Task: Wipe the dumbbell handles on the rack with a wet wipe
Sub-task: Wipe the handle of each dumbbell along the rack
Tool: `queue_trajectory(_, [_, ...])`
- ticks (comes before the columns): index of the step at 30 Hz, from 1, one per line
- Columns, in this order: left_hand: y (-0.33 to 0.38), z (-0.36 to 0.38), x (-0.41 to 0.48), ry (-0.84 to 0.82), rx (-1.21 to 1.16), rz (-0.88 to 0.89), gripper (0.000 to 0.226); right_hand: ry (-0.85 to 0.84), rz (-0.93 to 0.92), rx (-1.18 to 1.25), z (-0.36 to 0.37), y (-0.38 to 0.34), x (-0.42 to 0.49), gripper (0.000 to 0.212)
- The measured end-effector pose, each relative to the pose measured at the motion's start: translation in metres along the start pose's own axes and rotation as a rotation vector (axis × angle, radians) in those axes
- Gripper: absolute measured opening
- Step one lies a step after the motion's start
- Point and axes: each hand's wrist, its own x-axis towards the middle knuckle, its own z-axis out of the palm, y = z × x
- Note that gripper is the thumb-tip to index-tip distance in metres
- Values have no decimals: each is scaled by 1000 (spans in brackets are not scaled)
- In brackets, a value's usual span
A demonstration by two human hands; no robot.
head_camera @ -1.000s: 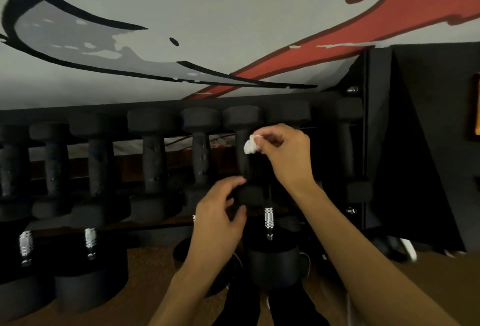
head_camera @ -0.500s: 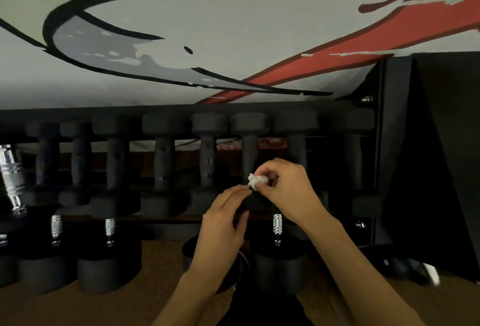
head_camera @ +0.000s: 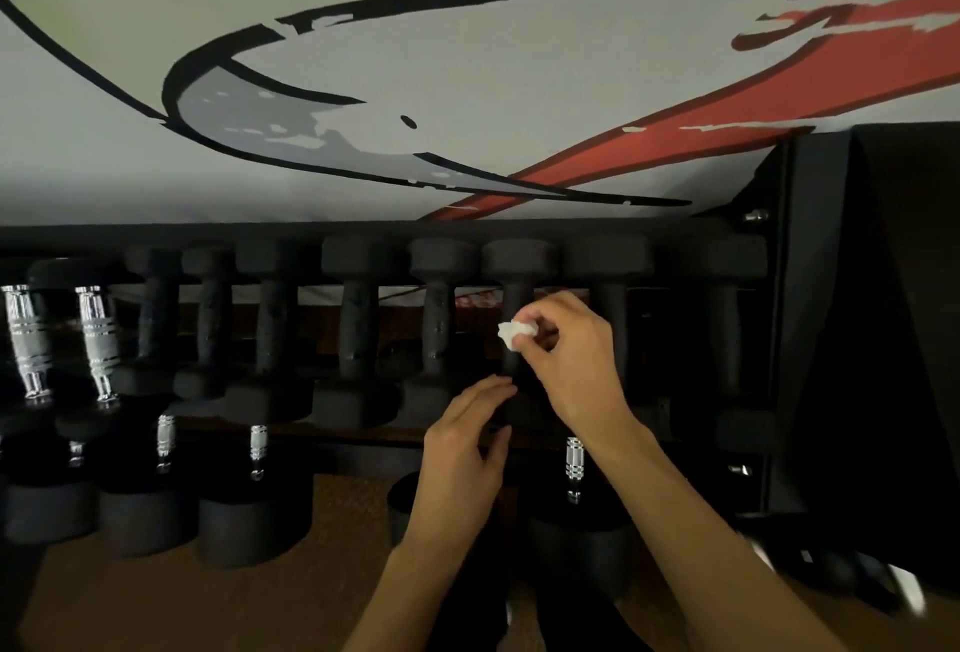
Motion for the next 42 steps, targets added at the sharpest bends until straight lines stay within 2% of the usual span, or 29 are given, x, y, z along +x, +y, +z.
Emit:
queue_trajectory(7, [-11,-7,6,-72,-27,56,47,-139,14,-104,-11,6,-23,21])
queue_trajectory(12, [-20,-12,12,-137,-71,108,44,84,-23,-219,-66,5,-13,21])
queue_trajectory(15, [-25,-13,14,-156,-79,125,43,105,-10,-401,-78,8,3,22])
queue_trajectory(18, [-26,-15,16,-188,-74,126,43,90,-13,-457,-70,9,5,25])
queue_trajectory(21, [-26,-18,16,-224,-85,131,43,15,-40,-456,-71,12,-12,26])
queue_trajectory(26, [-29,-22,18,-261,-74,139,44,-245,-85,-430,-78,15,-28,17])
queue_trajectory(28, [-28,-23,18,-281,-82,137,44,-217,-89,-392,-80,14,-17,13])
queue_trajectory(33, [-24,-42,14,-324,-42,168,41,21,-45,-319,-73,10,11,19])
queue_trajectory(39, [-56,-82,10,-190,24,136,33,-48,55,-369,-64,6,-28,24])
queue_trajectory(42, [-68,-91,9,-188,53,113,34,-49,91,-350,-58,-5,-32,20])
